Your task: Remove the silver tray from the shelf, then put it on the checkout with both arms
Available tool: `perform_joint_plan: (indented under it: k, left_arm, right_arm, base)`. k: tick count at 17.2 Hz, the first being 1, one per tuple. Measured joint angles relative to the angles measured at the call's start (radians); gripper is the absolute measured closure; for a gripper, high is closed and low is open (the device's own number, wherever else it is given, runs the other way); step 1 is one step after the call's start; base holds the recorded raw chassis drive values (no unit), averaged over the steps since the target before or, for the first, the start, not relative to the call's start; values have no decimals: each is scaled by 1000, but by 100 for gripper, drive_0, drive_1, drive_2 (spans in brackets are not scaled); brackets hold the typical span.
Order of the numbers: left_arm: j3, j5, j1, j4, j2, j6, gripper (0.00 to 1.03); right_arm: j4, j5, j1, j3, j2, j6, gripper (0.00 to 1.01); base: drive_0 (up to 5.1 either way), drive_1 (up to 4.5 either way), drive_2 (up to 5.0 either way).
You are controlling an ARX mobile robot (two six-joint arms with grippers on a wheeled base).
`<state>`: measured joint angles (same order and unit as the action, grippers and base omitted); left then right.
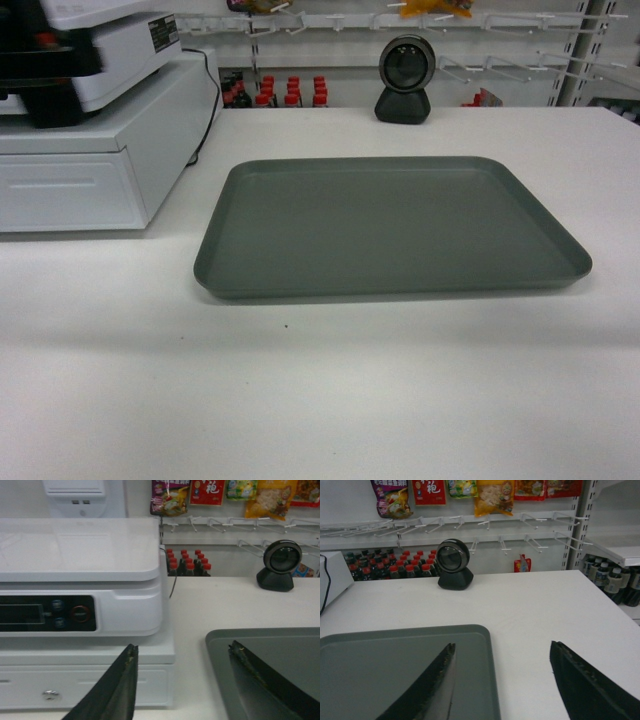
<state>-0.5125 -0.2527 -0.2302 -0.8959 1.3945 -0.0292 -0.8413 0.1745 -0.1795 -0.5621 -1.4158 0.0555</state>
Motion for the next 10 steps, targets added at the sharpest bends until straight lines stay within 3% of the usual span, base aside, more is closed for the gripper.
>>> perform_joint_plan:
  k: [2, 5, 6, 10]
  left_arm:
    - [103, 46, 31, -14, -87, 11, 66]
    - [234, 98, 77, -11, -193, 11, 98]
    - [257, 108, 90, -10, -228, 11, 102]
    - [360, 156, 132, 44, -376, 11, 102]
  right_arm:
    - [31, -22, 33, 95, 124, -28, 60]
    - [24, -56, 68, 230, 269, -39, 93]
    - [22, -66, 77, 258, 293, -48, 100]
    - [48, -101, 111, 377, 429, -49, 100]
  base:
    - [0, 0, 0]
    - [0, 0, 0]
    - [0, 0, 0]
    - [0, 0, 0]
